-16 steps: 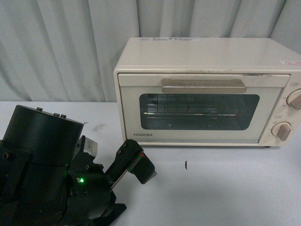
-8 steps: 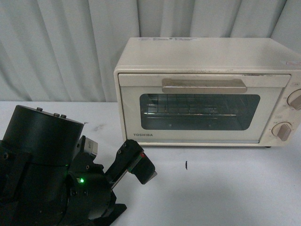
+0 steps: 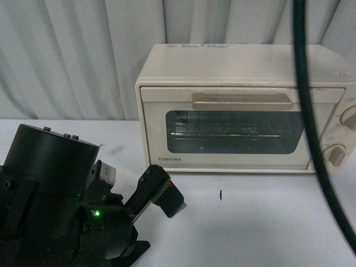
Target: Open oven
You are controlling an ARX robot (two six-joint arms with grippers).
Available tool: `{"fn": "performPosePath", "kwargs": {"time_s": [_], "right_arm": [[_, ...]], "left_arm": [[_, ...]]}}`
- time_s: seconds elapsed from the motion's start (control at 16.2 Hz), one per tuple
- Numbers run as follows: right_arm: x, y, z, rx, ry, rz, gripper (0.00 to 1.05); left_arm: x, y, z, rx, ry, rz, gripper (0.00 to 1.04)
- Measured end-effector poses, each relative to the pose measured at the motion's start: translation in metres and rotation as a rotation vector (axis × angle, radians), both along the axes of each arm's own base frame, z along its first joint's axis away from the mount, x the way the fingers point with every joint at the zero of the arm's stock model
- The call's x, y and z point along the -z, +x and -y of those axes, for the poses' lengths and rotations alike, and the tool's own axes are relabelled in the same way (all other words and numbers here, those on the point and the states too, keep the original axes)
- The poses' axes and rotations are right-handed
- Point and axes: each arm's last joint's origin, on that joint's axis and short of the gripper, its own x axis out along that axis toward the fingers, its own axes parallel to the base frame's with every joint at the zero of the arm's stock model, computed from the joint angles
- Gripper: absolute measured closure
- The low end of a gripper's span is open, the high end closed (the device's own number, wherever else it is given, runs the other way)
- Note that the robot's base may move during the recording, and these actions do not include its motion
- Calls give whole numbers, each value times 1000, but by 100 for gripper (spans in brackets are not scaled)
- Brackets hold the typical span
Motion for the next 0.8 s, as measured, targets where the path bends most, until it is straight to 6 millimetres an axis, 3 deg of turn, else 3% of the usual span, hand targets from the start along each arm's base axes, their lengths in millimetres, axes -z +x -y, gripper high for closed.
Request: {"fn": "performPosePath", "kwargs": {"time_s": [0.06,0.12,0.19,0.25,0.31,0.49,0.8], "right_arm": [[2,4,-8,-35,-57,-16,26],[8,5,-18,-116,-189,-62,48],[31,2,-24,-258,-386,-209,88],[64,-7,-23,-389,-456,-360,103],[89,-1,-17,-423,-462,-432,103],[102,6,-11,-429,-450,-464,103],[111,22,-18,-469,-420,-466,103]], "left_arm": [[0,0,0,0,0,0,7],[0,0,0,0,0,0,7],[0,0,0,1,-1,0,7],[0,0,0,0,0,0,7],[0,0,0,0,0,0,7],[0,0,0,0,0,0,7],[0,0,0,0,0,0,7]]}}
